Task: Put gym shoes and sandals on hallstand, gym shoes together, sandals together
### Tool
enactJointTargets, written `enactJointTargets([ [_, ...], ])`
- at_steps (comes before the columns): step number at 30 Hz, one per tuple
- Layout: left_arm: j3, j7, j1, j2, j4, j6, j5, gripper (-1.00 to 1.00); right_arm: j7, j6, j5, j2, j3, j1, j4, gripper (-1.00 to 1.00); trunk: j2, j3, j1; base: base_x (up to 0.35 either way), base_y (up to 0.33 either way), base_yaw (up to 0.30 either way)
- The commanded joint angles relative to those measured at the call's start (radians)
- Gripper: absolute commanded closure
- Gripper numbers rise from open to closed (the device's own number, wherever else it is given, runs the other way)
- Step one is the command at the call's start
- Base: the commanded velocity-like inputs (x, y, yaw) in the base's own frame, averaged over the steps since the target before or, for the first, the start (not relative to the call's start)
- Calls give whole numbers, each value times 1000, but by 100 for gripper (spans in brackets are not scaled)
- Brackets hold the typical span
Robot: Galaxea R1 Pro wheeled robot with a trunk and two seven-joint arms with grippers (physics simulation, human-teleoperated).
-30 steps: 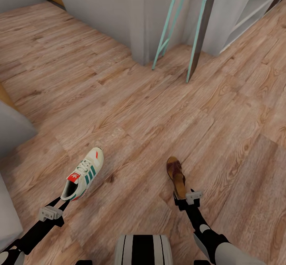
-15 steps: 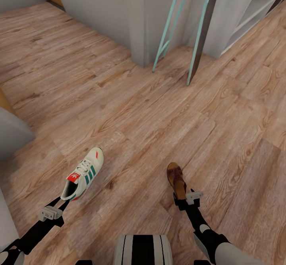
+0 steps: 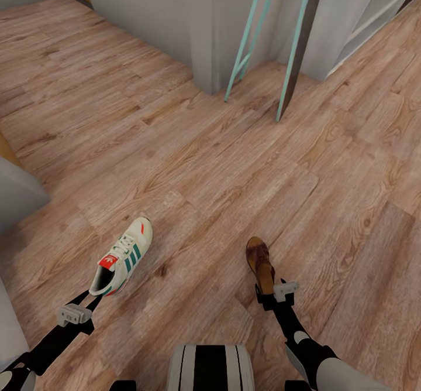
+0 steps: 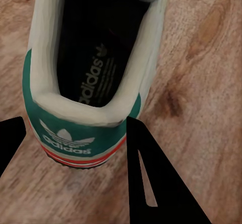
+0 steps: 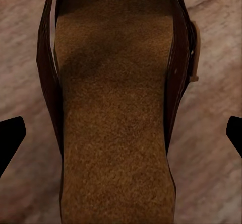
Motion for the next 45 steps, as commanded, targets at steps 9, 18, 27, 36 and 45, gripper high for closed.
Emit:
enactJointTargets([
  [9, 1, -7, -1, 0, 1, 1, 7, 100, -6, -2, 10, 0, -3, 0, 1, -100, 0, 0, 0, 0, 0, 0],
  [18, 1, -7, -1, 0, 2, 1, 7, 100, -6, -2, 10, 0, -2, 0, 1, -100, 0, 0, 0, 0, 0, 0],
  [27, 1, -7, -1, 0, 1, 1, 7, 100, -6, -2, 10, 0, -1, 0, 1, -100, -1, -8, 1, 0, 0, 0],
  [36, 1, -7, -1, 0, 1, 1, 7, 100, -6, -2, 10, 0, -2, 0, 1, -100, -1, -8, 1, 0, 0, 0],
  [45, 1, -7, -1, 0, 2, 1, 7, 100, -6, -2, 9, 0, -2, 0, 1, -100, -1, -8, 1, 0, 0, 0],
])
